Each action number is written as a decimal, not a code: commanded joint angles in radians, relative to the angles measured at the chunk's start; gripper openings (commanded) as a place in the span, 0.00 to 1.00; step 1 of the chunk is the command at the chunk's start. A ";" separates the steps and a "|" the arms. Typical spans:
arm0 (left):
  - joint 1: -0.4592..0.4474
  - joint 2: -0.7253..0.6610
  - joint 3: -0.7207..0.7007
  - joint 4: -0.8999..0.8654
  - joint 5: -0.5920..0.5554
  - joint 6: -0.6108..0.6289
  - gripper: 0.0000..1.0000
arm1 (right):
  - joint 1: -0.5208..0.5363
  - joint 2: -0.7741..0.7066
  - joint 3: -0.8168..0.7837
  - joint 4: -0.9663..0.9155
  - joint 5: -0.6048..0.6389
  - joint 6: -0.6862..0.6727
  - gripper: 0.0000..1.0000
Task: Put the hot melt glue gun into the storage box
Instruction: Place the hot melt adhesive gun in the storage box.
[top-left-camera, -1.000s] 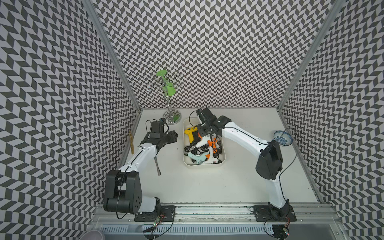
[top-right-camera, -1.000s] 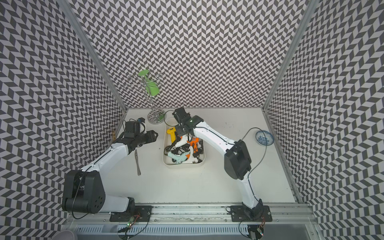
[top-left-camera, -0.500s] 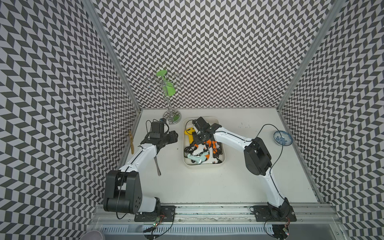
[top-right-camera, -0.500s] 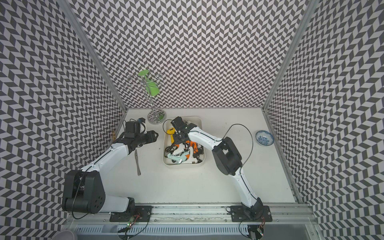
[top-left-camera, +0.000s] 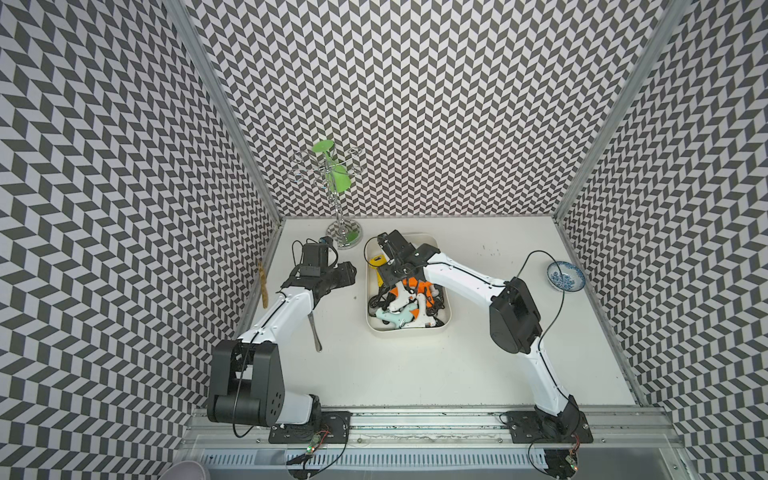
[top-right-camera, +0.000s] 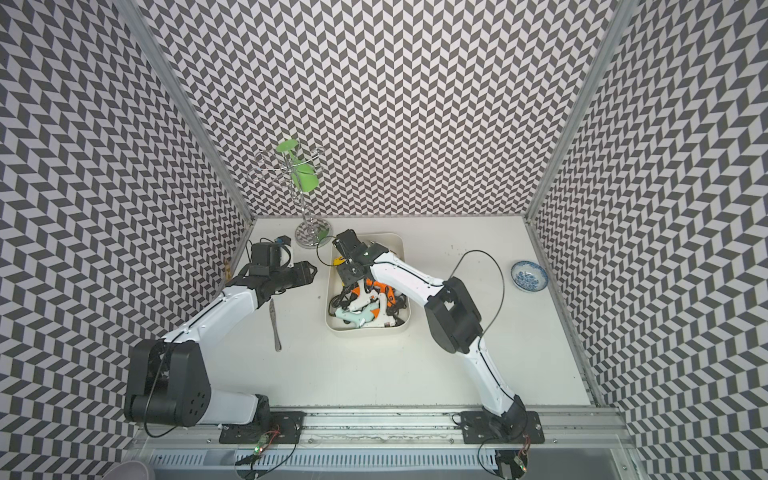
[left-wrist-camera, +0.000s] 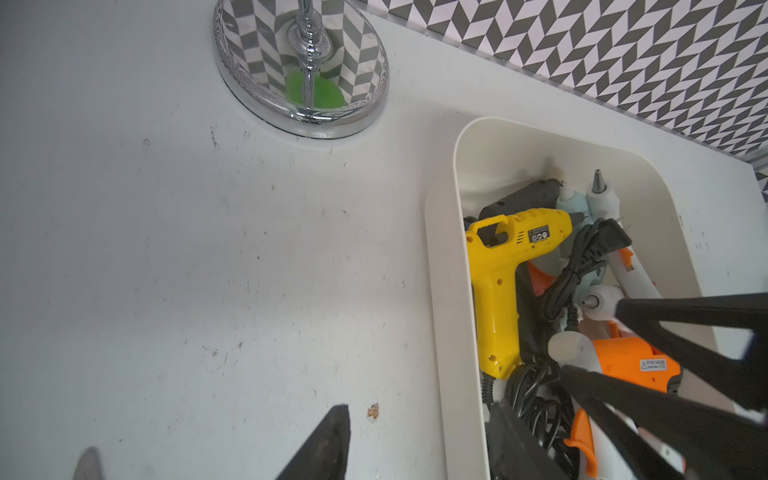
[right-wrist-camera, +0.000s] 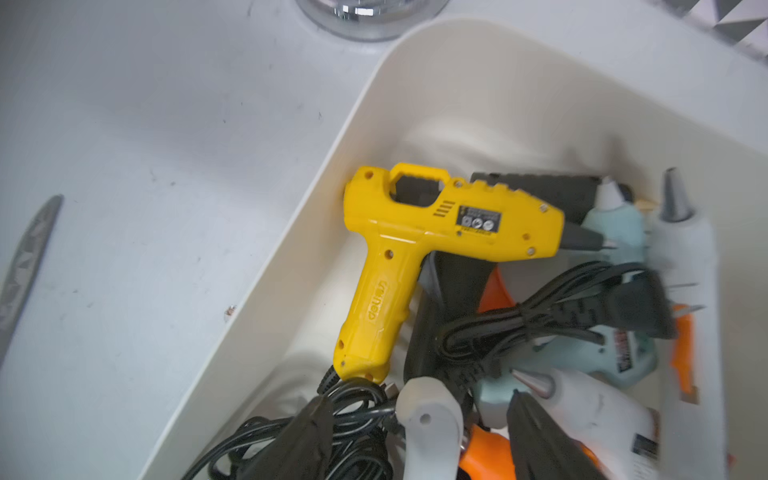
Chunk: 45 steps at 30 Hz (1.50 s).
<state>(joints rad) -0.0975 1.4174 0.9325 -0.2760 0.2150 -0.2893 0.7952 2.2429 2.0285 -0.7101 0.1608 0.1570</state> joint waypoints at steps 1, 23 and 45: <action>-0.003 0.007 -0.007 0.024 0.009 -0.006 0.58 | -0.037 -0.087 -0.004 0.042 0.036 0.003 0.66; -0.016 -0.001 -0.021 0.051 0.023 0.004 0.58 | -0.022 -0.119 -0.282 0.232 -0.037 0.101 0.15; -0.137 0.095 -0.020 0.140 0.063 0.065 0.58 | -0.155 -0.326 -0.566 0.331 -0.183 0.177 0.40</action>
<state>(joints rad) -0.2291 1.4815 0.8948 -0.1436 0.2642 -0.2447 0.6022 1.9652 1.5364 -0.4030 0.0635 0.2829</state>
